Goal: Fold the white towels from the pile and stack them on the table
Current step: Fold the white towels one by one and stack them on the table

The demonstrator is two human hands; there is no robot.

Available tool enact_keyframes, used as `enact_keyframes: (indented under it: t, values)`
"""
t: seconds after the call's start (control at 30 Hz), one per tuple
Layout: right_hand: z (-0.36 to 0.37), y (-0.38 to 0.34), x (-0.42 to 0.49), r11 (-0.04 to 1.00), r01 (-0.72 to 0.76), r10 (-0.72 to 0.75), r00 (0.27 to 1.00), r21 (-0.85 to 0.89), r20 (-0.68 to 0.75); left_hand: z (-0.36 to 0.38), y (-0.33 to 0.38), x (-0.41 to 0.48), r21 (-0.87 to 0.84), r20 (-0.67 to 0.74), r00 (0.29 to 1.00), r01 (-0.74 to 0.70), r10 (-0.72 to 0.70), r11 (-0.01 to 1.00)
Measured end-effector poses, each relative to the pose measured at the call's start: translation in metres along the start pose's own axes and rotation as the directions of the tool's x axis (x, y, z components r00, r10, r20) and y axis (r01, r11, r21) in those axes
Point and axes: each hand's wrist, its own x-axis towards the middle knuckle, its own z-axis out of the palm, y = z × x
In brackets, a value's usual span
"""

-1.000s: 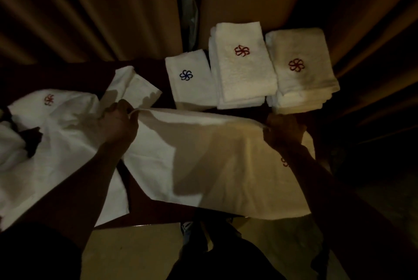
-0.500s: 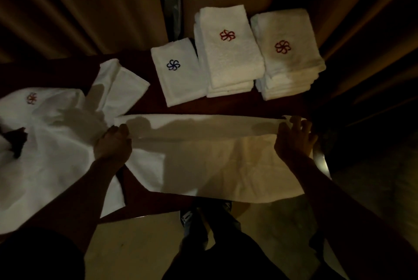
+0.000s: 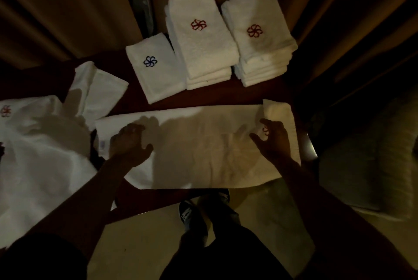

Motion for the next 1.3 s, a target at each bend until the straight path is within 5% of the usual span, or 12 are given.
enact_keyframes:
  t: [0.5, 0.8, 0.87, 1.03, 1.3]
  values:
    - [-0.034, 0.030, 0.041, 0.991, 0.133, -0.130, 0.988, 0.024, -0.085, 0.012, 0.192, 0.053, -0.110, 0.040, 0.947, -0.313, 0.319, 0.943]
    - [-0.039, 0.057, 0.094, 0.973, 0.224, -0.228, 0.971, 0.057, 0.077, 0.034, 0.297, 0.085, -0.218, 0.008, 0.875, -0.471, 0.484, 0.855]
    - [-0.038, 0.059, 0.103, 0.961, 0.275, -0.275, 0.956, 0.016, 0.100, 0.047, 0.308, 0.088, -0.181, 0.052, 0.849, -0.510, 0.526, 0.841]
    - [-0.033, 0.053, 0.124, 0.993, 0.074, -0.052, 0.977, -0.096, 0.207, 0.063, 0.314, 0.096, -0.071, 0.080, 0.854, -0.510, 0.515, 0.857]
    - [-0.037, 0.041, 0.139, 0.980, 0.194, -0.200, 0.936, 0.046, 0.290, 0.060, 0.320, 0.099, 0.064, 0.051, 0.853, -0.522, 0.519, 0.851]
